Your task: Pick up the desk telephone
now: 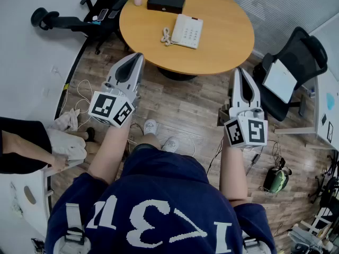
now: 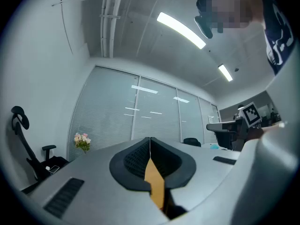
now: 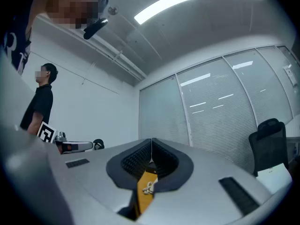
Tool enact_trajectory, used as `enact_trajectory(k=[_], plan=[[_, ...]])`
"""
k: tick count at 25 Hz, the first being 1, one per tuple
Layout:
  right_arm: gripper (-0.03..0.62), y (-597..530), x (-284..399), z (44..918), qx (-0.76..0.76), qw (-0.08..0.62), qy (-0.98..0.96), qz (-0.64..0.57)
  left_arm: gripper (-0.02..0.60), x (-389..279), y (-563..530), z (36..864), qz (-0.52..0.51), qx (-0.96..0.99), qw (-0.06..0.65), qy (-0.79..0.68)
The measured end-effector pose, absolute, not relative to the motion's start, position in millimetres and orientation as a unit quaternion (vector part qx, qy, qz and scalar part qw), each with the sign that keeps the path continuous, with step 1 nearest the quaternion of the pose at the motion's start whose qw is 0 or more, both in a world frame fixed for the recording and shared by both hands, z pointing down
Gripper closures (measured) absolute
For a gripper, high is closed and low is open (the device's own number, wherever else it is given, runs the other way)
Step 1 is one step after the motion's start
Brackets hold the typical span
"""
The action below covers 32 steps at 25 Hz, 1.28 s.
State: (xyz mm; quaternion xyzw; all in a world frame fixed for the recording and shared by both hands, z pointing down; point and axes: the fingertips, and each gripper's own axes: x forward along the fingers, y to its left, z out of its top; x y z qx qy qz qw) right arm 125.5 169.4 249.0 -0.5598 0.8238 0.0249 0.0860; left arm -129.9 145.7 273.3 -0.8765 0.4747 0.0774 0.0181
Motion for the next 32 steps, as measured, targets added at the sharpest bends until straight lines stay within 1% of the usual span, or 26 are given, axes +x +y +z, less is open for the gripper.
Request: enact_trajectory(k=[18, 24, 32], plan=[[0.566, 182.8, 137.5, 247.0, -0.558, 0.087, 0.825, 0.022, 0.565, -114.3, 155.3, 268.8, 0.074, -0.876, 0.026, 0.475], [0.565, 177.3, 139.4, 241.2, -0.548, 0.119, 0.828, 0.012, 0.565, -112.8, 151.6, 264.7, 0.075, -0.876, 0.029, 0.475], [0.565, 157.4, 132.8, 247.3, -0.545, 0.109, 0.831, 0.007, 0.565, -111.2, 131.0, 265.3, 0.08, -0.877, 0.027, 0.473]])
